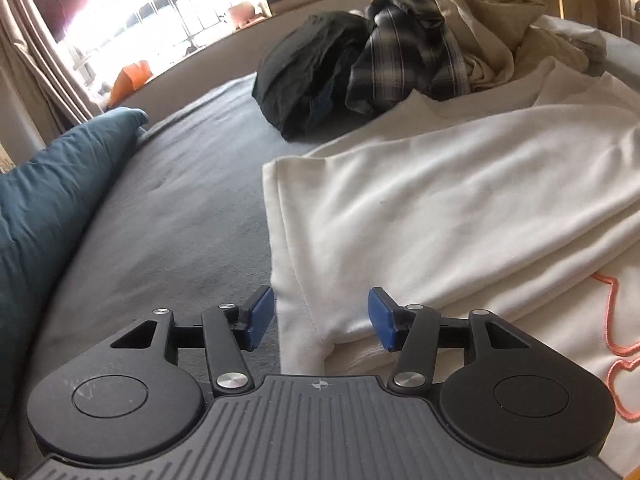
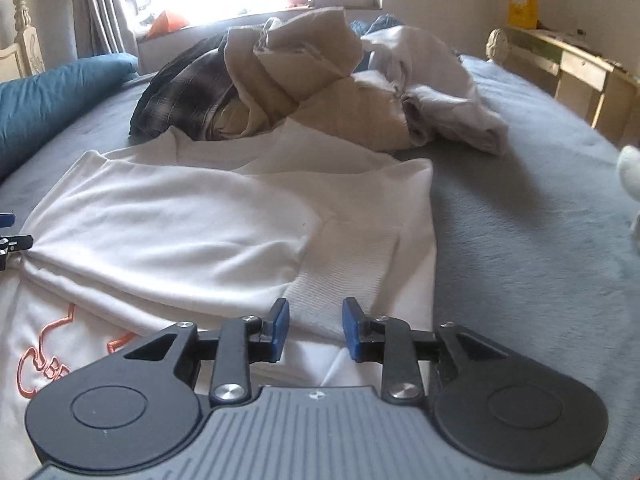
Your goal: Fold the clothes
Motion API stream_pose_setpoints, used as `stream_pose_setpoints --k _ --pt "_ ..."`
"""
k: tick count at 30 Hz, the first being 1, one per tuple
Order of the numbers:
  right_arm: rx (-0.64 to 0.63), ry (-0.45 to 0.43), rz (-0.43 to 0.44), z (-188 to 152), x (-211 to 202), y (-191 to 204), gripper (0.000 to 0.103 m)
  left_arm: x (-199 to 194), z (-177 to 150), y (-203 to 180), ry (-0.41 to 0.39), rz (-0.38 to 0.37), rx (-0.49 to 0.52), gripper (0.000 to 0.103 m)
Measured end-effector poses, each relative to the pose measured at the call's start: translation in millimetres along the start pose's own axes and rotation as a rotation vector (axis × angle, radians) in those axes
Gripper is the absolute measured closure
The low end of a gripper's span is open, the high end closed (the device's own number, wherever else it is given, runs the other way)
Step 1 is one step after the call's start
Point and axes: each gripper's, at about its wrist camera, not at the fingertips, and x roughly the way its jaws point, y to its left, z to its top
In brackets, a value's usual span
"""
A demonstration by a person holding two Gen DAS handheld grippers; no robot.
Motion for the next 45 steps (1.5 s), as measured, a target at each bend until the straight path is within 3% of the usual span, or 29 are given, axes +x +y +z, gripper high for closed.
stream_pose_setpoints --k 4,7,10,13,18,19,21,22,23,31,34,38,43,45 --pt "0.058 -0.027 0.025 5 -4 13 0.071 -9 1 3 -0.011 -0.019 -0.033 0.05" --pt "-0.02 -0.021 0.027 7 8 35 0.068 -7 0 -2 -0.024 -0.016 -0.021 0.047" --pt "-0.057 0.039 0.002 -5 21 43 0.065 4 -12 1 0.016 0.025 -0.01 0.046" --pt "-0.037 0.067 -0.011 -17 8 41 0.064 -4 -23 20 0.049 0.039 -0.066 0.046" --pt "0.071 0.135 0.076 -28 -44 33 0.058 -48 -22 47 0.03 0.004 -0.084 0.044" --pt "0.079 0.147 0.095 -31 -53 35 0.057 -60 -18 50 0.021 -0.019 -0.076 0.042" --pt "0.085 0.165 0.135 -36 -71 40 0.049 -80 -10 52 0.009 -0.077 -0.071 0.027" --pt "0.092 0.168 0.151 -40 -77 43 0.043 -87 -6 50 0.026 -0.108 -0.063 0.011" --pt "0.096 0.171 0.16 -44 -81 47 0.04 -91 -4 42 0.036 -0.133 -0.057 0.002" --pt "0.112 0.241 0.094 -67 -77 66 0.038 -97 -11 -36 0.119 -0.371 -0.114 0.002" --pt "0.119 0.259 0.048 -71 -75 64 0.032 -83 -18 -61 0.185 -0.352 -0.151 0.002" --pt "0.113 0.258 0.008 -79 -71 62 0.032 -70 -31 -87 0.286 -0.287 -0.136 0.002" --pt "0.005 0.204 -0.04 -101 -70 76 0.029 -71 -48 -105 0.332 -0.229 -0.143 0.0" --pt "-0.058 0.205 -0.041 -114 -78 85 0.022 -74 -53 -101 0.332 -0.231 -0.162 0.0"
